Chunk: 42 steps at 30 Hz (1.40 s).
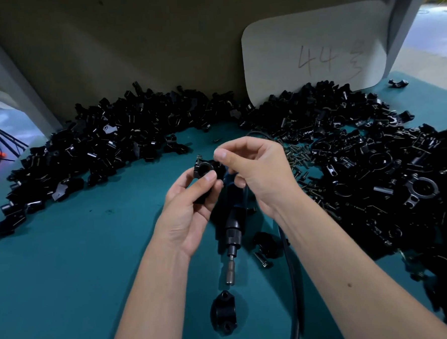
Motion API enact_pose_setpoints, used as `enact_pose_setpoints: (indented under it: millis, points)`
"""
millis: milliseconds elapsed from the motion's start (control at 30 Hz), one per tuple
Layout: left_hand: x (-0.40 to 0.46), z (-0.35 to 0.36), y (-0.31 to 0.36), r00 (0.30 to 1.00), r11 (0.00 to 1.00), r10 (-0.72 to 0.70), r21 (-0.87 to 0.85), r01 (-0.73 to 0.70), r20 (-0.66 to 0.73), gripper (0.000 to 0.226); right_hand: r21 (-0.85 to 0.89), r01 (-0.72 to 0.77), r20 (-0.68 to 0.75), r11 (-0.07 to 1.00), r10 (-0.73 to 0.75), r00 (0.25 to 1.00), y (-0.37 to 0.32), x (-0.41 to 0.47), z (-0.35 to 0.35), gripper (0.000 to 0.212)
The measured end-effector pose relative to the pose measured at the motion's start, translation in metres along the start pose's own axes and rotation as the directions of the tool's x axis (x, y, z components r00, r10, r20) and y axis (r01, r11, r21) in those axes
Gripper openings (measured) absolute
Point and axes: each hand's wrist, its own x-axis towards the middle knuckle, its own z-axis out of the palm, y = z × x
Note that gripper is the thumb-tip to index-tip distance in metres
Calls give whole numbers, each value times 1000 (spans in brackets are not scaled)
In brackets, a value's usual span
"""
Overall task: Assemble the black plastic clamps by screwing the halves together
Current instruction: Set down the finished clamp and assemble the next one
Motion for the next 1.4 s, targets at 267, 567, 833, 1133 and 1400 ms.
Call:
enact_pose_setpoints:
  millis: [267,567,833,1133,1400]
  points:
    - [0,-1,4,998,994,14,-109,-19,-55,14,-91,12,143,996,2,990,1,0,3,20]
    - [-1,2,1,1000,999,-19,-47,20,14,16,-41,-33,183,999,40,982,1,-1,-6,9]
    - [-3,2,2,999,998,-29,-51,31,37,24,-52,16,130,999,-9,992,1,-1,-4,21]
    - [-1,-1,1,999,1000,-8,4,8,36,28,-213,176,84,961,-162,983,4,0,-5,14]
    - [0,-1,1,1000,994,23,106,-22,-2,30,-671,399,293,625,-272,917,0,2,-14,26]
